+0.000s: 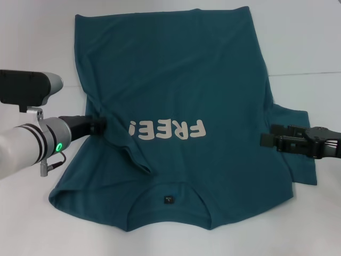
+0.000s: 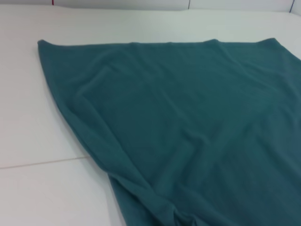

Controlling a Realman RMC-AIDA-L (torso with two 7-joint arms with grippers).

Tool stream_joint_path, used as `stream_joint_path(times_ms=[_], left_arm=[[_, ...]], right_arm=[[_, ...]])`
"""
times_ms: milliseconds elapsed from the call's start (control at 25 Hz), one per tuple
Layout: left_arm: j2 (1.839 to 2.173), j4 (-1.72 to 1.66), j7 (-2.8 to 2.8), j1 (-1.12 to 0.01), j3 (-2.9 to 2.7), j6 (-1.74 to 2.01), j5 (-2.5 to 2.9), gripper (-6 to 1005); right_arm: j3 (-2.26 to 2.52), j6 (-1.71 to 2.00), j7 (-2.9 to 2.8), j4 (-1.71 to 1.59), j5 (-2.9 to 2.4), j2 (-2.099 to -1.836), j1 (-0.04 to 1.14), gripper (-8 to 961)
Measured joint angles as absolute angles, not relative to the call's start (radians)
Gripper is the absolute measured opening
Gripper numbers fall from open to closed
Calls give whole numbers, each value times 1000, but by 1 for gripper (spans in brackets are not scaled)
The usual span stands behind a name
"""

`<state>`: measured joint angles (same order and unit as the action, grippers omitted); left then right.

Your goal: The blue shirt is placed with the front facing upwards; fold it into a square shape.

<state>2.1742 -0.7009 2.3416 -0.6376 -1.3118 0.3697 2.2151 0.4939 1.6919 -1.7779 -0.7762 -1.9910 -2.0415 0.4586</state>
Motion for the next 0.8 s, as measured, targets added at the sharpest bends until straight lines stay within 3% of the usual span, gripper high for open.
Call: stream_joint_path(times_ms=[400, 800], left_arm=[[2174, -670, 2341, -642, -1324, 370, 2215, 457], [2175, -669, 2332, -649, -1359, 367, 2215, 335]], right_arm=[[494, 1689, -1777, -776, -1992, -2041, 459, 913], [494, 1687, -1778, -775, -1993, -2041, 459, 914]])
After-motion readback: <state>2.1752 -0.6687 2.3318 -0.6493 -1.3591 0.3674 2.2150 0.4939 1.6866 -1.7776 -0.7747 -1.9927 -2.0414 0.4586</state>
